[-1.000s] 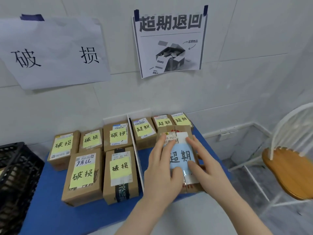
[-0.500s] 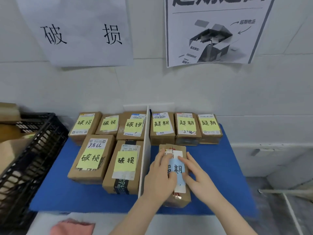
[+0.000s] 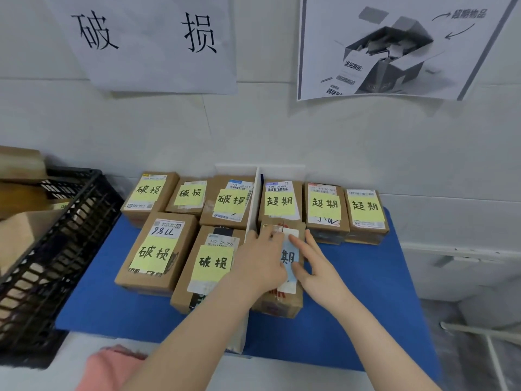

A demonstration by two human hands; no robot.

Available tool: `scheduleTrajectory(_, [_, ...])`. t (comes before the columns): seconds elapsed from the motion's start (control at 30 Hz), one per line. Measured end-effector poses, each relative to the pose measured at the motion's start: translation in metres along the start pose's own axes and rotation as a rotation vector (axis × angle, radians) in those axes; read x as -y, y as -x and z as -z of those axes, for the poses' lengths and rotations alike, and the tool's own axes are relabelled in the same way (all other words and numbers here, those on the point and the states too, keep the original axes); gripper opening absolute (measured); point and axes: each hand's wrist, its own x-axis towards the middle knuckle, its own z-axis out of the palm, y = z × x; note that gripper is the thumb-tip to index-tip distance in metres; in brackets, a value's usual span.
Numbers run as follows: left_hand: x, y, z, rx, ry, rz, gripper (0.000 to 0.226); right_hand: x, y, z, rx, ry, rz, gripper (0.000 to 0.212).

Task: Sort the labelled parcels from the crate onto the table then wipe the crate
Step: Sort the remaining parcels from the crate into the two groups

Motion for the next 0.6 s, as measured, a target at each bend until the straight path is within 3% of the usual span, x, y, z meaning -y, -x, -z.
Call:
scheduleTrajectory(0.37, [0.015, -0.008, 0.005, -0.115, -0.063, -0.067, 0.051, 0.007, -0.019, 0.002, -0.007, -0.002, 0.011, 0.053])
scheduleTrajectory(0.6, [0.027, 0.0, 0.007, -0.225, 0.142, 0.001, 0.047, 0.012, -0.017, 0.004, -0.037, 0.021, 0.014, 0.052])
